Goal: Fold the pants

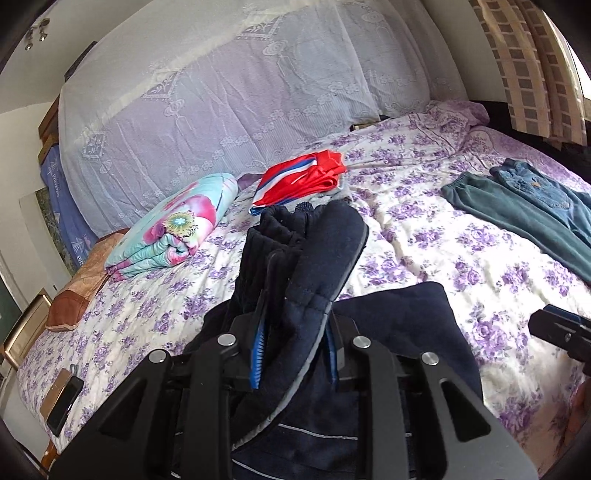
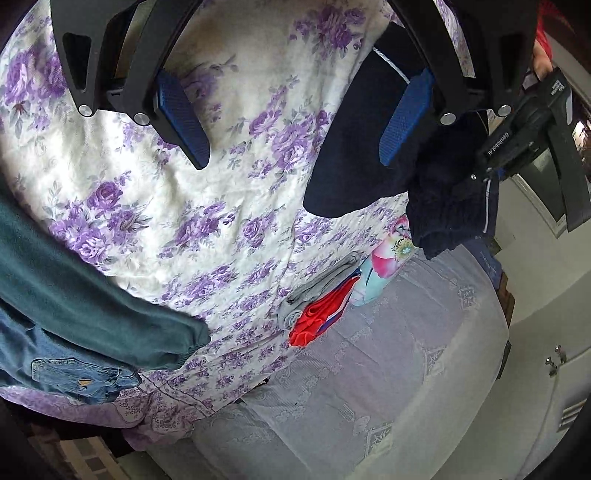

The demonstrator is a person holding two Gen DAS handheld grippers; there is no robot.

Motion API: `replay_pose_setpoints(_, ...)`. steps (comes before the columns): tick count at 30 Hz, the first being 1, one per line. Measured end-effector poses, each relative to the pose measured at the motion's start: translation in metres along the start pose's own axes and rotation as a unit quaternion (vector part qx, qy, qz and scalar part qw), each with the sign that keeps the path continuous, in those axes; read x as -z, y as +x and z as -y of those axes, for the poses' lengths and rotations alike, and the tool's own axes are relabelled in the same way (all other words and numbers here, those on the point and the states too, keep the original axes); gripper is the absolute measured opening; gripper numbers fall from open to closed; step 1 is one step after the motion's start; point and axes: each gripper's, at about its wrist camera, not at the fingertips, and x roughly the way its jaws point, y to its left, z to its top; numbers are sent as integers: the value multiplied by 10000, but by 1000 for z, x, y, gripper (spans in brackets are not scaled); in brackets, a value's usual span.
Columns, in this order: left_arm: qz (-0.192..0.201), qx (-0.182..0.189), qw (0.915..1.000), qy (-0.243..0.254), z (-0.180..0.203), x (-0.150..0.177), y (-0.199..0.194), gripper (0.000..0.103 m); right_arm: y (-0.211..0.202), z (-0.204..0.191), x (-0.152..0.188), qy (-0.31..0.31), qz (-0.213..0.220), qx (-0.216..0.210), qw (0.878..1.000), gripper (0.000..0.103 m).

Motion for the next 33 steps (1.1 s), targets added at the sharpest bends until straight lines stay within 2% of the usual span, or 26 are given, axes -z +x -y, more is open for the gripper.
replay_pose_setpoints(5,48,68,9998,190,18,10,-2,23,-1,1,0,10,0,4,10000,94)
replay_pose_setpoints(8,158,84,9998,11,6,6,-7,23,0,1,0,10,-21,33,10000,93)
replay_pose_setpoints(11,102,248,9993,-263,-11,-8,-9,23,2,1,-1,6,-40,71,10000,93)
replay_pose_setpoints(14,103,394,9987,-290,-10,-15,-15,23,2,3,-1,49,-19,61,10000,93)
replay_pose_setpoints(18,186,482,9978,404,30,3,-23,23,2,5,-2,100,-23,69,9999,93)
replay_pose_setpoints(20,63,578,9955,742,52,20,-16,23,3,4,-2,94,-31,84,9999,93)
replay_pose_setpoints(24,-72,496,9923,1131,77,46,-3,25,4,5,-2,102,-50,94,9999,93)
replay_pose_setpoints(25,-49,458,9911,1249,82,51,-4,27,5,4,-3,94,-60,111,9999,93)
replay_pose_setpoints(26,10,501,9894,1361,85,54,-6,42,6,4,-3,84,-73,130,9999,93)
replay_pose_setpoints(27,44,712,9874,1410,86,56,-11,63,6,3,-3,73,-87,147,9998,93)
replay_pose_setpoints(29,264,1095,9838,1394,83,59,-28,85,7,3,-4,58,-111,164,9998,93)
replay_pose_setpoints(30,474,1144,9825,1394,80,60,-38,86,7,2,-5,58,-116,159,9998,93)
replay_pose_setpoints(33,934,909,9805,1468,69,59,-58,86,4,-12,-14,-139,-40,39,9999,93)
